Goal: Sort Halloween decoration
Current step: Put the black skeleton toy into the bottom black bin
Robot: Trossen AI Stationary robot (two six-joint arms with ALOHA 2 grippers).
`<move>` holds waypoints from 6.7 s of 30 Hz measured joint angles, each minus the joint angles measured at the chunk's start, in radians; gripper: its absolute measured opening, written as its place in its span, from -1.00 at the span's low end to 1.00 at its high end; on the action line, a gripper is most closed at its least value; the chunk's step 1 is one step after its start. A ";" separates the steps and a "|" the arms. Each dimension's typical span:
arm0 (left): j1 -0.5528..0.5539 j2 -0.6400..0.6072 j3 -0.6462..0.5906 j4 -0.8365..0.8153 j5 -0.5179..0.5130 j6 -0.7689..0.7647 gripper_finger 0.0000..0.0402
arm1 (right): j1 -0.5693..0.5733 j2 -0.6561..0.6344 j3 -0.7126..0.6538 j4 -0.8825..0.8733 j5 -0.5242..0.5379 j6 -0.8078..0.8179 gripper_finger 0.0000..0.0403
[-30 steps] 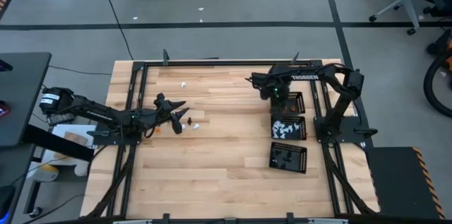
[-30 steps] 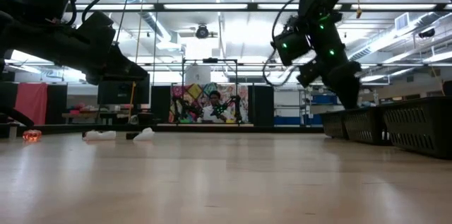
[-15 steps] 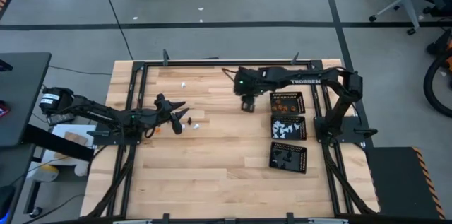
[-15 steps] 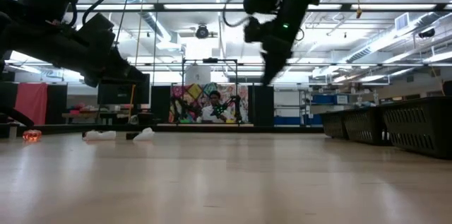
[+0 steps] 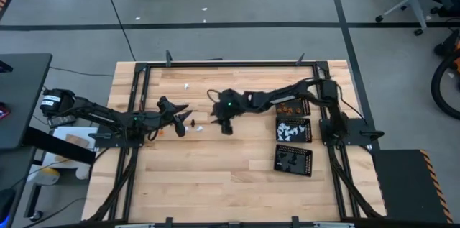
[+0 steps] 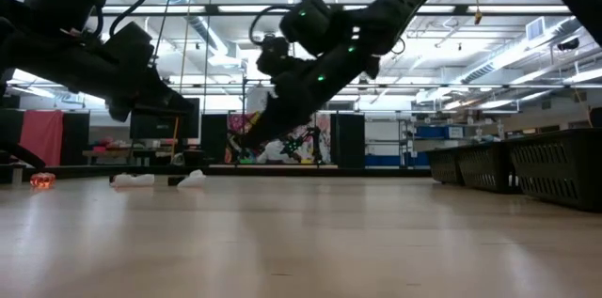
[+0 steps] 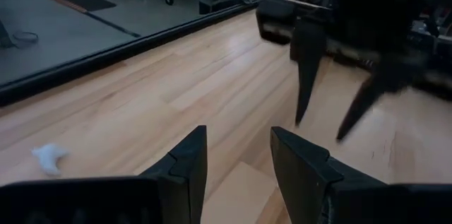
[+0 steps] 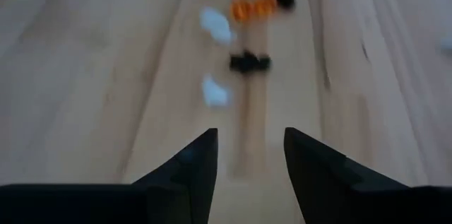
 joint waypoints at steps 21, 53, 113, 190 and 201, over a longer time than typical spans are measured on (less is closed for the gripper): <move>0.000 -0.009 0.005 -0.017 0.036 0.210 -0.30 | 0.083 0.288 0.343 0.163 0.002 -0.001 -0.16; -0.118 -0.322 0.019 -0.319 -0.178 0.408 -0.30 | 0.076 0.387 0.346 0.245 0.055 0.031 0.36; -0.117 -0.320 0.019 -0.364 -0.179 0.367 -0.30 | 0.049 0.347 0.346 0.166 0.078 0.075 -0.19; -0.117 -0.320 0.019 -0.350 -0.179 0.359 -0.30 | 0.189 0.192 0.636 -1.017 0.108 0.148 -0.70; -0.117 -0.321 0.019 -0.325 -0.179 0.360 -0.30 | 0.286 0.068 0.637 -1.537 -0.059 0.394 -0.69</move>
